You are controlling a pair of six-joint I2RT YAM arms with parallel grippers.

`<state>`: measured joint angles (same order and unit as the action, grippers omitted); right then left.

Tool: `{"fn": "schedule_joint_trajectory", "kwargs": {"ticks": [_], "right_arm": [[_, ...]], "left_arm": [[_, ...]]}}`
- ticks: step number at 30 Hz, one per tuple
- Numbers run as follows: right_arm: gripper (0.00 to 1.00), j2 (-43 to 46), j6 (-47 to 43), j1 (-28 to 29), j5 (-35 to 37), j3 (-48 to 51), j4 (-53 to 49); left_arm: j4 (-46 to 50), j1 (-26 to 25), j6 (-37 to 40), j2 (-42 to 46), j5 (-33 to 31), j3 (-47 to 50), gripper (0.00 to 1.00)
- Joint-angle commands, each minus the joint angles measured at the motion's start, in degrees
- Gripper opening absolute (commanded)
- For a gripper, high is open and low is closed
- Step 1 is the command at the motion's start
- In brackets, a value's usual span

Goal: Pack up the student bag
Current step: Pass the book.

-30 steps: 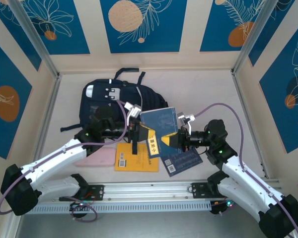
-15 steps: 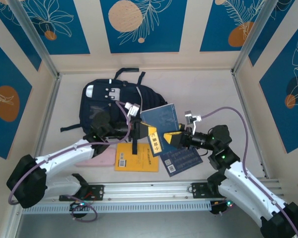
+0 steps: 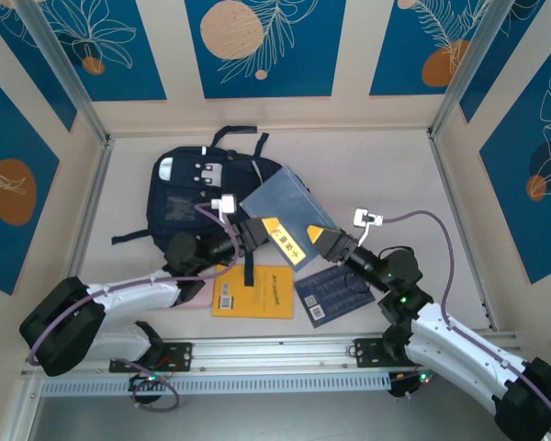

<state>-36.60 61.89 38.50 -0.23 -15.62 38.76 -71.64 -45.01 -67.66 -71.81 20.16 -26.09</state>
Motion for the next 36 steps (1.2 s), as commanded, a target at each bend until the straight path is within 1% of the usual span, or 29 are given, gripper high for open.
{"fn": "schedule_joint_trajectory", "kwargs": {"ticks": [1,4,7,12,15,17,18,20,21,22,23,24,25,26,27,28,29,30,31,32,34,36], "right_arm": [[0.88,-0.3,4.1,1.5,6.8,0.5,3.9],[0.88,-0.8,4.8,1.7,7.9,1.3,5.4],[0.86,-1.7,4.1,2.0,5.9,1.1,8.3],[0.75,-4.4,2.6,3.9,3.6,-0.4,11.9],[0.65,-6.0,2.1,5.1,3.6,-1.4,13.2],[0.56,-7.2,1.8,5.6,3.5,-2.2,14.0],[0.5,-7.6,1.6,5.8,3.5,-2.5,14.2],[0.31,-7.7,1.2,5.9,4.4,-2.8,13.4],[0.24,-7.3,0.9,5.9,5.1,-2.5,12.8],[0.16,-6.5,0.0,6.0,6.1,-2.3,11.4],[0.11,-5.2,-1.1,5.9,7.3,-1.9,9.0],[0.08,-3.7,-1.9,5.9,8.5,-1.6,6.3],[0.04,-1.6,-3.0,5.9,10.0,-1.5,2.0],[0.0,0.7,-4.1,5.9,11.5,-1.6,-3.3],[0.0,2.6,-5.0,5.9,13.1,-2.0,-8.4],[0.0,5.0,-5.9,5.8,15.4,-2.9,-16.2],[0.0,6.9,-6.0,5.7,18.2,-4.1,-24.0],[0.0,8.0,-6.4,5.5,20.0,-4.6,-28.3],[0.0,9.1,-7.3,5.2,21.1,-4.7,-31.2],[0.0,10.0,-8.3,4.7,21.8,-4.6,-33.0],[0.0,10.7,-10.1,4.1,23.4,-5.0,-36.0],[0.0,10.0,-10.6,4.0,27.4,-7.3,-43.0]], "left_arm": [[-8.9,0.3,-0.9,2.0,-6.7,-1.7,0.0],[-8.2,0.2,-0.9,2.3,-6.0,-2.1,0.0],[-7.7,0.2,-0.9,2.6,-6.4,-1.6,0.0],[-6.7,0.2,-1.0,2.3,-6.3,-1.7,0.0],[-6.8,0.0,-1.3,1.5,-6.1,-2.0,0.0],[-6.8,-0.2,-1.4,1.1,-6.1,-2.1,0.0],[-6.4,-0.2,-1.4,1.0,-6.1,-2.2,0.0],[-5.0,-0.3,-1.1,0.9,-5.8,-2.4,0.0],[-4.1,-0.3,-0.9,1.0,-5.5,-2.5,0.01],[-2.7,-0.3,-0.5,1.1,-5.4,-2.3,0.1],[-0.6,-0.3,0.0,1.5,-5.7,-2.1,0.18],[1.6,-0.2,0.7,2.0,-6.0,-1.7,0.28],[5.1,-0.2,2.0,3.0,-6.4,-1.4,0.37],[11.0,-0.1,3.8,4.5,-7.0,-1.5,0.46],[18.4,-0.1,5.9,6.4,-7.7,-2.2,0.53],[29.4,-0.1,9.9,8.9,-8.5,-4.4,0.58],[43.2,-0.2,15.2,10.9,-10.3,-8.0,0.6],[54.3,-0.4,19.6,11.9,-12.6,-11.8,0.62],[64.2,-0.4,23.6,12.0,-15.7,-15.9,0.64],[72.0,-0.3,26.9,11.3,-19.3,-19.7,0.66],[83.1,-0.1,30.9,9.0,-26.5,-25.9,0.71],[90.8,0.2,32.7,5.3,-34.9,-31.8,0.77]]}}
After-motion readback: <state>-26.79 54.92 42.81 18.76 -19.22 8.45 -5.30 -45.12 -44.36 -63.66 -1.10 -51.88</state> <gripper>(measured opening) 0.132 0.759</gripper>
